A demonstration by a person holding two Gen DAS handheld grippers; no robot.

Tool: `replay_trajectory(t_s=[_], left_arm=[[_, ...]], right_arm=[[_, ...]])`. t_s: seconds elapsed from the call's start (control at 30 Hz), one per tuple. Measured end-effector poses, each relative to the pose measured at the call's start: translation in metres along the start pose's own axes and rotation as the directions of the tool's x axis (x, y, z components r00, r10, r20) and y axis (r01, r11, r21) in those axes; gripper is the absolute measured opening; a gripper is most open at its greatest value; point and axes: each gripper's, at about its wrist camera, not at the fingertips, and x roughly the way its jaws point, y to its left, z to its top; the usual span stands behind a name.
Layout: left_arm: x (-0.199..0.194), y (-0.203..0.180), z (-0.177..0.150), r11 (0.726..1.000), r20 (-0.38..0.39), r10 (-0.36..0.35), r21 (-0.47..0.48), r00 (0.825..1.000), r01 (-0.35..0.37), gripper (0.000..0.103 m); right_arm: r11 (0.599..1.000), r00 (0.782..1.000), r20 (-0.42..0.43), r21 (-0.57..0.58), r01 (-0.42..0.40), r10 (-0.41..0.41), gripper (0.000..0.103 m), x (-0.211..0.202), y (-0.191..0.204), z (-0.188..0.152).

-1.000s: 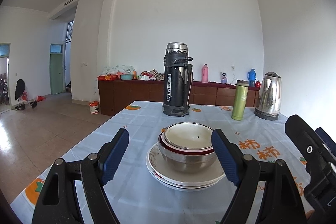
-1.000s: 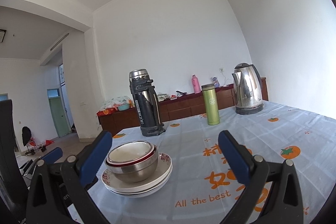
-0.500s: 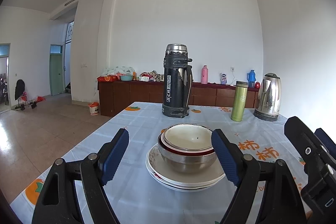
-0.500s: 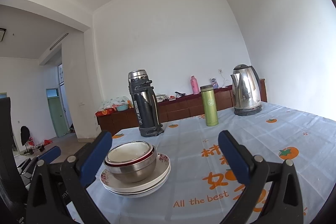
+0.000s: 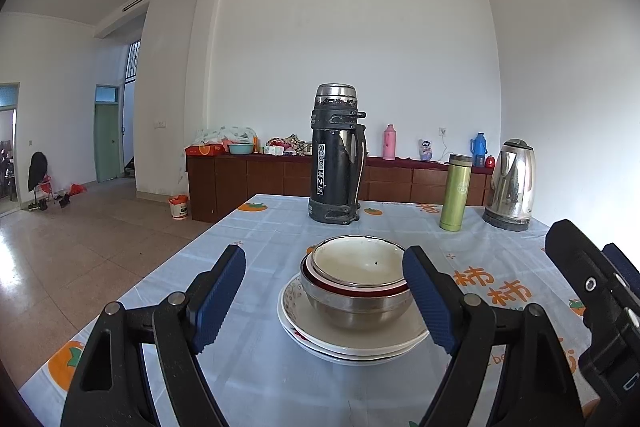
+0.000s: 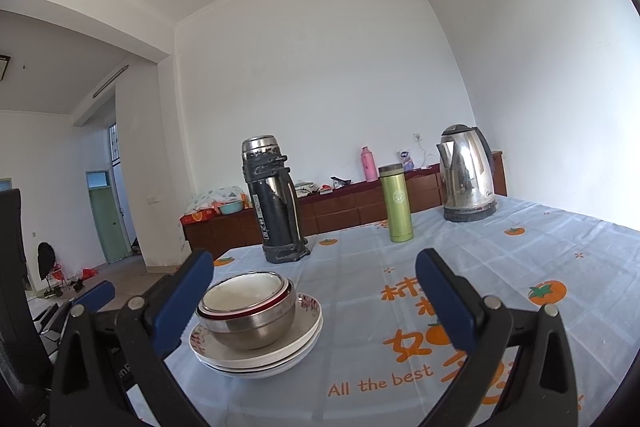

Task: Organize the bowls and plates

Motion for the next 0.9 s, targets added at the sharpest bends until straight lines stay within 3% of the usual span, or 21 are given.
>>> replay_trajectory(t_s=[0.9], left_arm=[[0.0022, -0.001, 0.001, 1.0, -0.012, -0.027, -0.004, 1.0, 0.027, 0.084]], right_arm=[[1.0, 1.0, -0.001, -0.002, 0.007, -0.007, 0.103, -0.0016, -0.0023, 0.0021]])
